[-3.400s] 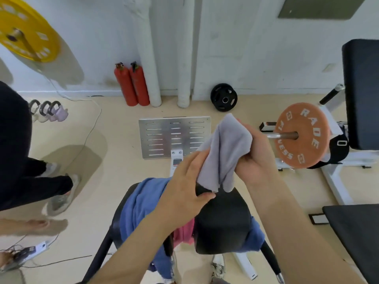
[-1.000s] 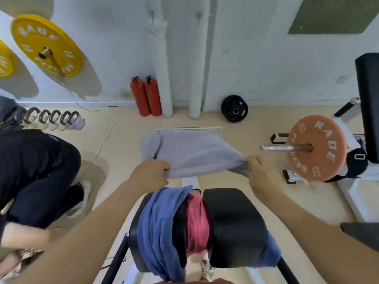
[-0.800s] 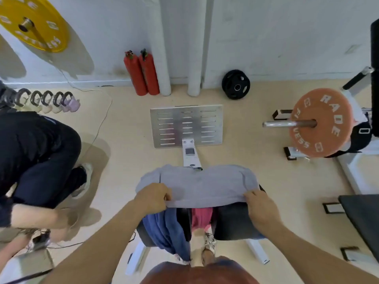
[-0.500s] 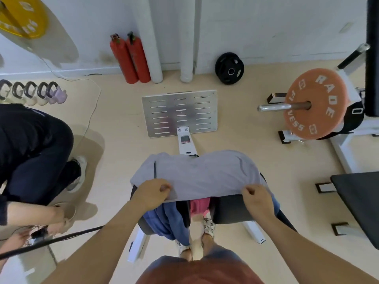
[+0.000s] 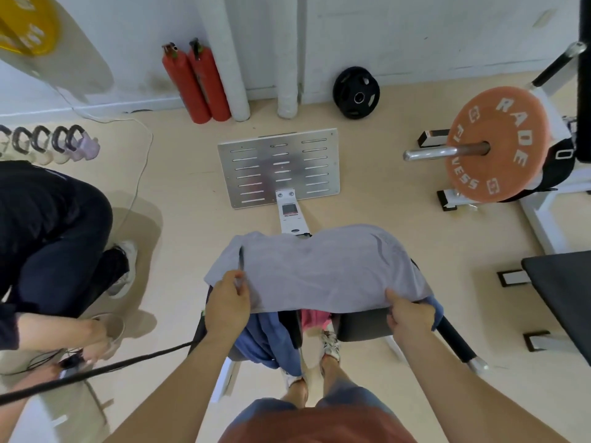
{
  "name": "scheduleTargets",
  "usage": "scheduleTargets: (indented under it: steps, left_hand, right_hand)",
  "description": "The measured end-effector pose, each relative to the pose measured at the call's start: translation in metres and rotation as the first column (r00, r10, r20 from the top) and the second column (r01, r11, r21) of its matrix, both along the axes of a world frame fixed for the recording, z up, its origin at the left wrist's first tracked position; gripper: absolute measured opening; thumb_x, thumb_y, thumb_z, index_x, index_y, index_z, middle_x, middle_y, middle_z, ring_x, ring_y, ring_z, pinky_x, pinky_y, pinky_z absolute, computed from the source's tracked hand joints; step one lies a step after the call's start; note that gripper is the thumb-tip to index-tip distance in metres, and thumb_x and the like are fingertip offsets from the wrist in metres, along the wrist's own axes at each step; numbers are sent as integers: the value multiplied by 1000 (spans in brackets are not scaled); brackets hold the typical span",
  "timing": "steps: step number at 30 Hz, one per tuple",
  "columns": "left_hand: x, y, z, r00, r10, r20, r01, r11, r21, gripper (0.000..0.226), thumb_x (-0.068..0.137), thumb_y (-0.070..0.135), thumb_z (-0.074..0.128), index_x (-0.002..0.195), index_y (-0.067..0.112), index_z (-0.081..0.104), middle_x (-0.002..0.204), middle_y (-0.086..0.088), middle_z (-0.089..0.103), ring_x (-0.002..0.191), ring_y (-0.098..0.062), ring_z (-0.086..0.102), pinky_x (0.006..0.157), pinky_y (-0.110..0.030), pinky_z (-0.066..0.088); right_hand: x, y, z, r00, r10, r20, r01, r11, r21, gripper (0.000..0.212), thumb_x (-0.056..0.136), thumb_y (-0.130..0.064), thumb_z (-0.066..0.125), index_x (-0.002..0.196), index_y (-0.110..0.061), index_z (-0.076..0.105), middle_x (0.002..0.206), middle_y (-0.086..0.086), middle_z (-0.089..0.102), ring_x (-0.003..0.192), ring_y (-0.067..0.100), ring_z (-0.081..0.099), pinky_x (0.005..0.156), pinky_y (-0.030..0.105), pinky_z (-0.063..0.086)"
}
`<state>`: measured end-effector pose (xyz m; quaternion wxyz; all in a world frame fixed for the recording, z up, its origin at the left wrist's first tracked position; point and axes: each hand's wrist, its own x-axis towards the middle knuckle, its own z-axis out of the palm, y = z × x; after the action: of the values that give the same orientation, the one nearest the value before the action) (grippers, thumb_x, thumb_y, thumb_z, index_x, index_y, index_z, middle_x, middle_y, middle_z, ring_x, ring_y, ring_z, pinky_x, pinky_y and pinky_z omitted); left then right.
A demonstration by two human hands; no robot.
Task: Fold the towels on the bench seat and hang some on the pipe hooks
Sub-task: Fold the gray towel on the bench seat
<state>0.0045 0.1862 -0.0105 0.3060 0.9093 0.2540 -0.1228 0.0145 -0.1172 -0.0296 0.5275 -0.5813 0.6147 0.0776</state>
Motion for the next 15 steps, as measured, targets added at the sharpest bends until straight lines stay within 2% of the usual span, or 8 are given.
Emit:
scheduleTargets:
  steps: [2, 4, 6, 8, 11, 13, 15]
  left_hand:
    - [3, 0, 2, 999, 14, -49, -11, 998, 57, 30, 96, 29, 41, 124, 21, 47, 101, -9, 65, 90, -32, 60, 71, -33, 41]
    - [9, 3, 3, 995, 0, -99, 13, 992, 125, 28, 96, 29, 41, 121, 17, 47, 102, -12, 64, 89, -35, 60, 69, -33, 39]
    - [15, 8, 3, 993, -15, -121, 35, 985, 167, 20, 96, 29, 40, 102, 15, 54, 96, -10, 65, 81, -32, 57, 66, -33, 40]
    - [22, 14, 1, 990, -35, -135, 64, 975, 213, 26, 93, 29, 42, 76, 15, 55, 82, -7, 64, 70, -26, 53, 61, -32, 43]
    - [32, 19, 0, 984, -81, -161, 124, 954, 274, 35, 88, 33, 49, 56, 18, 51, 65, -1, 54, 60, -22, 50, 51, -27, 36]
    - [39, 18, -2, 979, -111, -171, 155, 950, 272, 37, 87, 33, 51, 54, 18, 45, 67, -2, 50, 61, -23, 50, 50, -27, 32]
    - [43, 15, -5, 978, -110, -178, 156, 952, 265, 35, 89, 25, 48, 56, 15, 44, 69, -2, 48, 62, -23, 48, 52, -29, 33]
  right_hand:
    - [7, -3, -1, 1000, -27, -9, 27, 1000, 13, 56, 67, -15, 80, 116, -4, 56, 103, 13, 61, 83, 30, 58, 72, 38, 53]
    - [12, -1, 1, 1000, 7, 20, -7, 1000, 11, 39, 70, -8, 75, 103, -9, 55, 94, 11, 58, 78, 25, 55, 70, 34, 49]
    - [17, -1, 6, 994, 98, 56, -98, 995, -1, 28, 77, -1, 65, 102, -8, 56, 83, 10, 57, 64, 23, 51, 60, 29, 46]
    - [20, -4, 11, 982, 184, 45, -184, 983, -15, 28, 80, 2, 55, 107, -7, 58, 81, 13, 58, 55, 20, 44, 49, 25, 37]
    - [21, -9, 21, 970, 241, -13, -241, 970, -27, 28, 78, 4, 51, 104, -6, 56, 81, 19, 60, 51, 21, 43, 44, 24, 31]
    - [23, -13, 29, 963, 267, -41, -268, 963, -16, 24, 77, 3, 49, 99, -3, 55, 67, 14, 51, 48, 20, 41, 41, 24, 31]
    - [28, -15, 35, 981, 195, -3, -195, 980, 41, 19, 81, 6, 46, 96, -2, 55, 65, 9, 46, 50, 19, 40, 36, 19, 37]
